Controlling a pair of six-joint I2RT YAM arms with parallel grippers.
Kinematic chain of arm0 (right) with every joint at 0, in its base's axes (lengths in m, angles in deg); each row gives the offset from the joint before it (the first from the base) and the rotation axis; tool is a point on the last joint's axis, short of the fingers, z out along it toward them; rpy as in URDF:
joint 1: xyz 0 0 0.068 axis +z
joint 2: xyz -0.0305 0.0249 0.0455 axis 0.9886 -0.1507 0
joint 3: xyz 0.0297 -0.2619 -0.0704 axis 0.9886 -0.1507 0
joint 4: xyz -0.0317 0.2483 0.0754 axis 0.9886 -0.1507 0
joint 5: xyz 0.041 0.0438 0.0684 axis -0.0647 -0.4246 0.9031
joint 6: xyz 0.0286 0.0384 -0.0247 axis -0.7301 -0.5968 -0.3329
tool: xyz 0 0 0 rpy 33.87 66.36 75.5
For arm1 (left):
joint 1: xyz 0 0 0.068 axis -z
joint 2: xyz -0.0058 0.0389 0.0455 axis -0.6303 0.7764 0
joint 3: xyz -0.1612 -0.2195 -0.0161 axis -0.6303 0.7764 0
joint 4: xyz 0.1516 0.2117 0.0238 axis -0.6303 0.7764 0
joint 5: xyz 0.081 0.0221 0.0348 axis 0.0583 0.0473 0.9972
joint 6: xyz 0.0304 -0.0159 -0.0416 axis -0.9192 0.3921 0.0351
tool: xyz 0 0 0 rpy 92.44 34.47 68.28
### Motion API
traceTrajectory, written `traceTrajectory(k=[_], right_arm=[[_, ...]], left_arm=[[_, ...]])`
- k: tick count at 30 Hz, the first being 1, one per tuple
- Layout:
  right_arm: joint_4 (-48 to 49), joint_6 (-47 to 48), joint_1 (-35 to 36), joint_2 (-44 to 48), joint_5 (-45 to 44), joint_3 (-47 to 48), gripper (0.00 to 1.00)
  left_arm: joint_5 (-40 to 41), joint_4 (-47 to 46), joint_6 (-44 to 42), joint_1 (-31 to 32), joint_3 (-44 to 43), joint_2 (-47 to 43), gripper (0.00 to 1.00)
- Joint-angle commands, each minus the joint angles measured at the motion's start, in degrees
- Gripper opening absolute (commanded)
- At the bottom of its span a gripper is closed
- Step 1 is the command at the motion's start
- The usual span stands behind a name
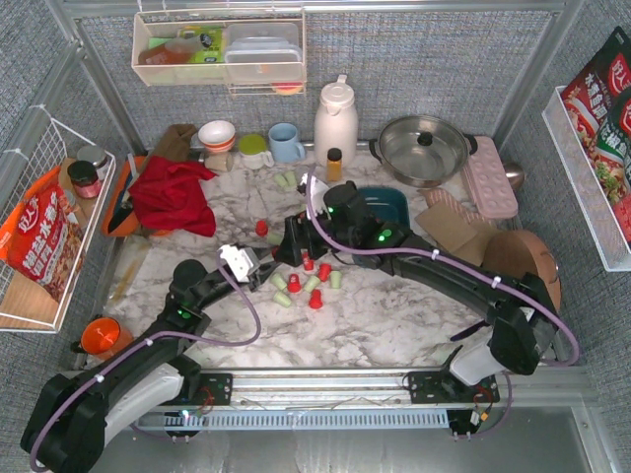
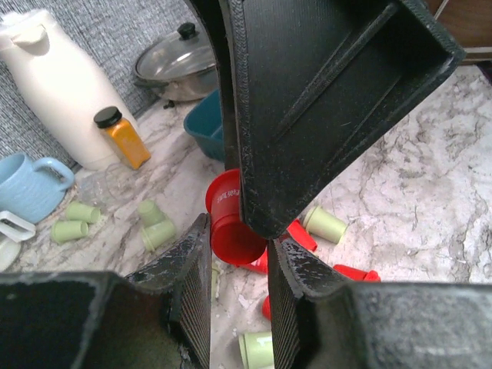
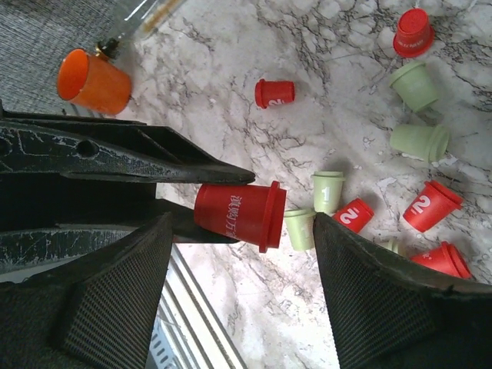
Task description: Mix the coffee capsules in the storage basket
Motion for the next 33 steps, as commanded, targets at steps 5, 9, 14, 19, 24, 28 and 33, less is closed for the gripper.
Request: traceTrajectory(k=[5,9,14,19,24,28,33], right_arm=[[-1.2,1.7,2.0,-2.2,-4.0,2.0,0.74],[-2.6,2.2,2.9,-3.4,-4.9,3.4,0.68],[-4.1,2.3,3.3,-3.9,-5.1,4.1,0.46],[-5.0,2.6,3.1,-2.8,-8.0,3.5,0.41],[-5.1,3.0,1.3,-0.5,-12.1,1.5,0.37],[-5.1,5.0,-2.0,2.7,-20.0,-2.0,0.35],[-6.2,8.8,-8.4,4.6,-31.6,-7.4,0.35]], left_arm=[[-0.4,-1.2,0.3,0.7,-0.7,0.5,0.19],[-0.1,-1.2,0.3,0.9,-0.8,0.6,0.2],[1.0,-1.1,0.5,1.1,-0.8,0.6,0.24],[1.8,-0.6,2.4,1.1,-1.3,0.5,0.53],[3.3,0.1,3.5,1.1,-1.6,-0.2,0.99],[11.8,5.2,5.7,1.1,-3.2,-2.2,0.99],[37.3,24.7,13.9,1.0,-12.5,-3.3,0.99]])
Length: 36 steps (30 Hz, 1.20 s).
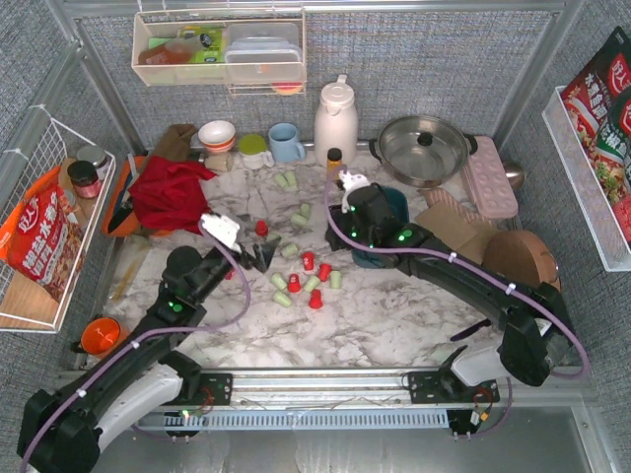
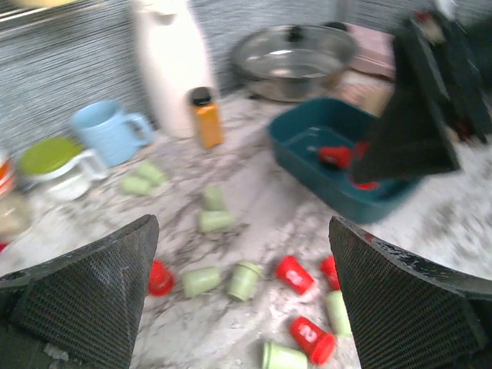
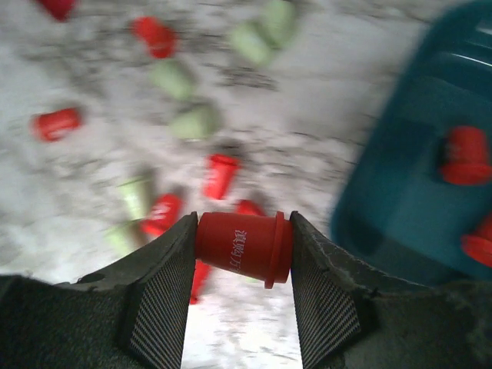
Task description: Mix the coffee capsules in the storage basket
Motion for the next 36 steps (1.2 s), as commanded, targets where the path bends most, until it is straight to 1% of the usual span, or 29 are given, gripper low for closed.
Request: traceTrajectory(k=[1,2,3,7,9,12,16,19,21,25,30,34,36], right_arm=[[-0.9,3.6,-5.2,0.3,-10.9,-3.5,0.36],[-1.0,3.5,-7.1,-0.2,-10.6,-4.2,0.37],[-0.9,3.4,-8.9,-0.8,-10.2,-4.8,0.38],[-0.2,3.4,-15.1,-3.6,-7.8,-6.7,0.43],[0.2,3.8,-16.6,-5.0,-7.2,-6.7,0.46],[0.0,4.7,-17.8,-7.3,-7.2,-6.7,0.54],[-2.1,5.5,-18.7,-10.2,-6.1,-5.6,0.67],[-3.3,6.1,-18.9,-10.6,-5.3,-5.2,0.73],[-3.5,6.3,-18.9,-10.0,-5.0,-5.4,0.78],[-4.2,6.6,-18.9,-8.3,-4.1,-5.6,0.79],[-4.8,7.0,-18.9,-6.3,-3.2,-6.0,0.79],[-5.1,7.0,-18.9,-5.2,-2.5,-6.4,0.79],[-5.1,7.0,-18.9,-4.6,-2.0,-6.6,0.79]], left_arm=[[26.0,16.7,8.1,-0.2,-6.8,0.6,0.99],[30.4,19.4,8.7,-0.2,-8.1,1.6,0.99],[32.6,21.4,9.0,-0.2,-9.2,2.8,0.99],[40.1,31.0,10.9,-0.5,-14.2,9.9,0.99],[41.6,35.5,11.8,-1.3,-16.4,13.5,0.99],[38.0,41.2,11.1,-2.8,-19.6,19.2,0.99],[28.2,48.4,8.6,-5.0,-23.2,27.6,0.99],[24.0,54.3,6.2,-5.9,-26.3,33.4,0.99],[21.3,57.3,4.9,-6.7,-27.8,36.0,0.96],[18.6,58.7,3.7,-7.8,-27.9,37.6,0.91],[18.7,59.1,3.0,-9.2,-27.8,38.8,0.85],[18.2,59.4,2.7,-11.0,-28.1,40.4,0.76],[18.4,59.3,2.7,-12.4,-28.2,41.6,0.75]])
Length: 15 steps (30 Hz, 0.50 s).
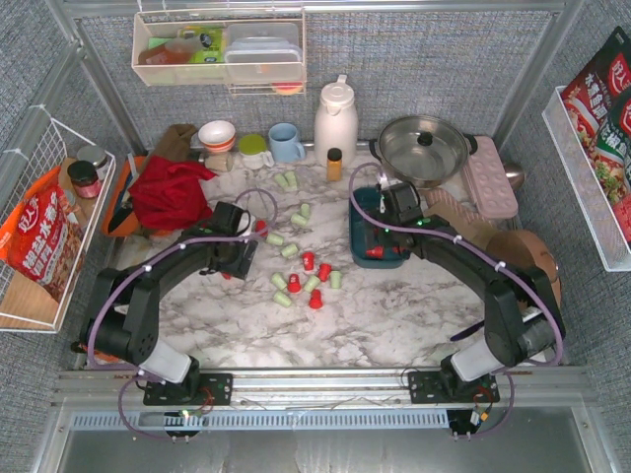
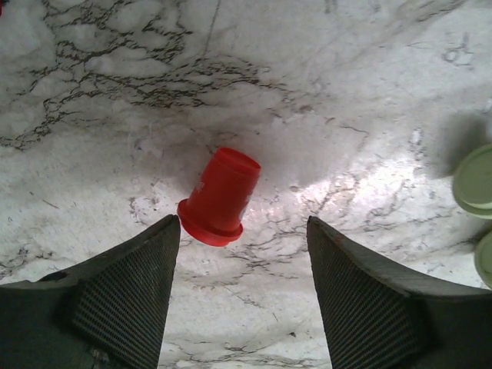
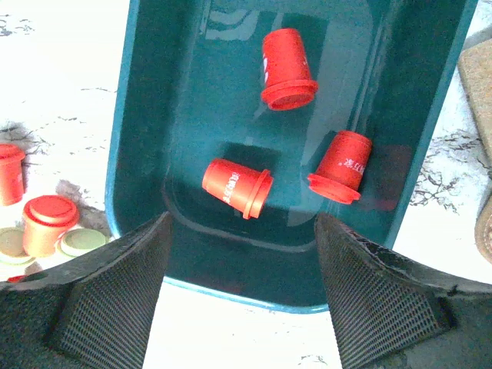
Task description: Mix the coffee capsules in the storage basket
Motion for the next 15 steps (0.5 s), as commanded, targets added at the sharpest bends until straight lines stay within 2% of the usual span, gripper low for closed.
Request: traceTrajectory(k=[1,9,15], right_arm=[[-0.5,0.3,0.0,1.3,1.4,-0.4,0.79],[-0.5,0.5,0.0,2.4,2.5,-0.5,0.79],[-0.5,0.8,-0.1,2.8,2.7,-0.4,0.79]], left_arm=[[-0.6,1.1,-0.6,-2.2,-0.6,1.9,0.75],[-1.0,1.4,-1.0,-3.4,-1.6,5.6,0.7],[-2.7,2.6,-1.3,-3.4,-2.5,8.4,0.59]])
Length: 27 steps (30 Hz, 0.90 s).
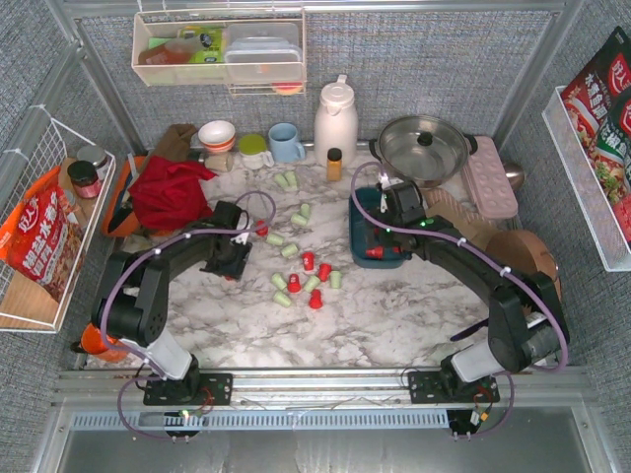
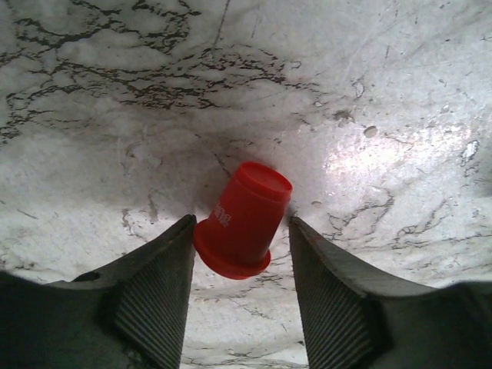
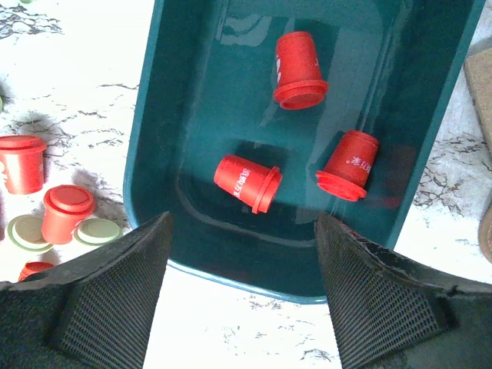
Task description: Mix the coffee capsules in the storage basket
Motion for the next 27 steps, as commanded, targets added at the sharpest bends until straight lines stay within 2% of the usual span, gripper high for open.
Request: traceTrajectory(k=[1,10,16,22,27], right_arm=[[0.0,0.5,0.0,0.6,0.7,-0.1,0.79],[-0.2,0.5,-0.1,1.1,0.7,-0.1,0.79],[-1.0,0.5,-0.1,2.2,0.4,-0.1,0.79],[-2.2,0.2,-0.1,5.2,0.7,-1.6,0.79],[-3.1,-0.8,0.2,8.5,2.7,-1.1,0.79]], left_arm=[[-1.5,1.2,-0.7,-0.1,-0.6,1.4,0.57],[-3.1,1.7,-0.7,-0.1,-1.5,2.1,0.47],[-5.3,0.8,-0.2,-0.1,-1.9,-0.6,0.44],[-13.0,-5.2,0.8,0.1,-0.4,-7.0,0.43],[-19.0,-13.8,2.2,0.7,2.9,-14.5,0.42]])
